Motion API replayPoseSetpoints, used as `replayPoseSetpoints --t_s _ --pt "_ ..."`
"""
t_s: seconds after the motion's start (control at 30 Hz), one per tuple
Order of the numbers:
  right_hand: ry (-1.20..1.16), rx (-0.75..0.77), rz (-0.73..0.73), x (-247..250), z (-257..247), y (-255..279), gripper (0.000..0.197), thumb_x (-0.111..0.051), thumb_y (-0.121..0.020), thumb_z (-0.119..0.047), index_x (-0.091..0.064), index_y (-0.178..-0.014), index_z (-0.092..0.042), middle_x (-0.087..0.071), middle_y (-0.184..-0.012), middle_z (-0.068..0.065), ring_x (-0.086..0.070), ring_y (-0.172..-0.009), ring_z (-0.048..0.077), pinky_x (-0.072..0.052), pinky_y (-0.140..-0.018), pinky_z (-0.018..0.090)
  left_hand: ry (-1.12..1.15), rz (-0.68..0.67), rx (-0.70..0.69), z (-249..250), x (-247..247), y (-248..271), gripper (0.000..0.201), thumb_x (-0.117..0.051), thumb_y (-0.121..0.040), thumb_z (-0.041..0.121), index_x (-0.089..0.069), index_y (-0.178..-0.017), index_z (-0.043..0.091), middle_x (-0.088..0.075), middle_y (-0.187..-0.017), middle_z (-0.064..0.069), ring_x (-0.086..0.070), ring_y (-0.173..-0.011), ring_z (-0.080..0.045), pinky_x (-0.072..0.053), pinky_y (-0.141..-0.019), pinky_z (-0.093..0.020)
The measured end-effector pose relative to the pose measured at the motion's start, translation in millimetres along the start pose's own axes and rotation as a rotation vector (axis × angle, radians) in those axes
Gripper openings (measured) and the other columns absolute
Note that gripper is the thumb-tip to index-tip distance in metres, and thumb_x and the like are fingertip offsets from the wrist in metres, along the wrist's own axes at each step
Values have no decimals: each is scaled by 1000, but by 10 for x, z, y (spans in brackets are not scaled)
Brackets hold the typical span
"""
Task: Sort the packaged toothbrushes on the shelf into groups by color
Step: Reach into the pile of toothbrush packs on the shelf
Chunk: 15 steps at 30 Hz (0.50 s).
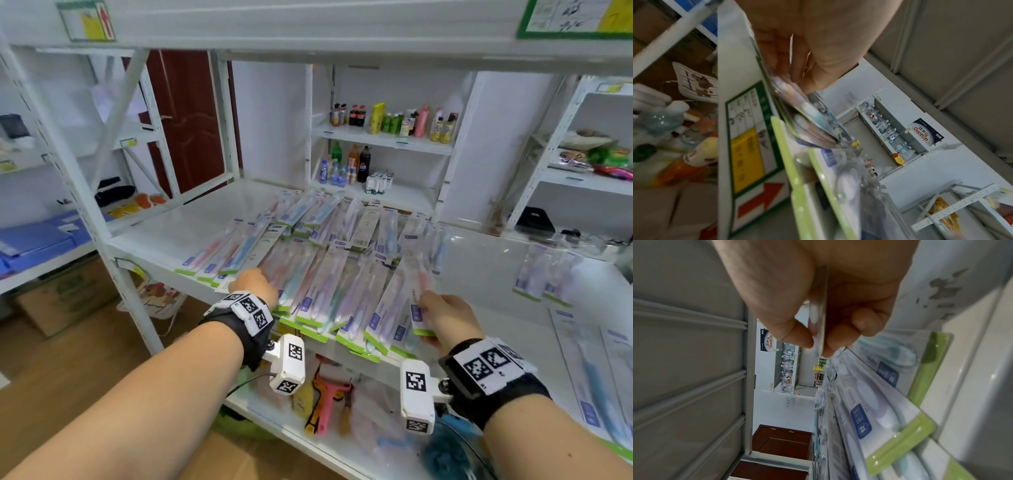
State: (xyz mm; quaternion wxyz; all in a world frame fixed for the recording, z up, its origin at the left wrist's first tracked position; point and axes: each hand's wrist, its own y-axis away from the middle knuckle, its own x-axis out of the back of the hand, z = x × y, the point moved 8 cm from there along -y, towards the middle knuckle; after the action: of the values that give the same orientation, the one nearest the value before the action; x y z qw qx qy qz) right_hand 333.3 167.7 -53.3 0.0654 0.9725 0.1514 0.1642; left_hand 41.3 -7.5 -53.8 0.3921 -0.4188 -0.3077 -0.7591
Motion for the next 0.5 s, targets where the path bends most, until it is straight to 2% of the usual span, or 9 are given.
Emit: replayPoseSetpoints --t_s 0.1,0.23,0.27,0.33,0.43,0.5 --pt "-8 -11 -21 -52 4 25 19 -53 -82 -21 -58 -73 -5 -61 -78 20 -61 -74 35 -55 -73 52 -84 37 -6 -45 68 -21 34 -51 -90 11 -56 -124 11 -57 -127 -13 -53 -115 -33 -45 -94 -36" --pt "-9 -25 -41 -91 15 50 20 -52 -81 -20 -60 -79 -1 -63 -85 26 -64 -80 40 -55 -73 57 -234 -23 -69 2 10 -43 21 -53 -90 15 -65 -104 6 -66 -108 -14 -61 -97 -30 -48 -76 -32" --pt "-15 -28 -47 -96 18 58 20 -52 -81 -19 -60 -81 0 -63 -88 27 -64 -81 41 -55 -73 58 -261 -28 -76 20 -5 -39 20 -53 -90 16 -66 -102 6 -66 -106 -13 -62 -96 -29 -48 -74 -31" --pt "-20 -28 -44 -99 23 63 23 -53 -80 -19 -60 -84 2 -63 -91 29 -64 -85 44 -54 -74 61 -306 -10 -71 48 -6 -22 21 -54 -90 19 -64 -105 8 -65 -108 -12 -61 -99 -28 -48 -79 -31" --pt "-33 -18 -37 -97 20 64 21 -54 -79 -18 -59 -81 3 -61 -84 27 -63 -85 46 -52 -72 64 -281 -6 -5 26 -21 -10 27 -55 -90 22 -59 -113 9 -59 -118 -14 -55 -109 -31 -47 -94 -37" --pt "-32 -16 -39 -100 18 51 22 -53 -78 -18 -58 -80 3 -59 -80 23 -63 -79 44 -52 -73 64 -203 -14 19 10 -11 -30 26 -60 -86 23 -60 -106 7 -61 -113 -15 -58 -103 -31 -49 -90 -38"
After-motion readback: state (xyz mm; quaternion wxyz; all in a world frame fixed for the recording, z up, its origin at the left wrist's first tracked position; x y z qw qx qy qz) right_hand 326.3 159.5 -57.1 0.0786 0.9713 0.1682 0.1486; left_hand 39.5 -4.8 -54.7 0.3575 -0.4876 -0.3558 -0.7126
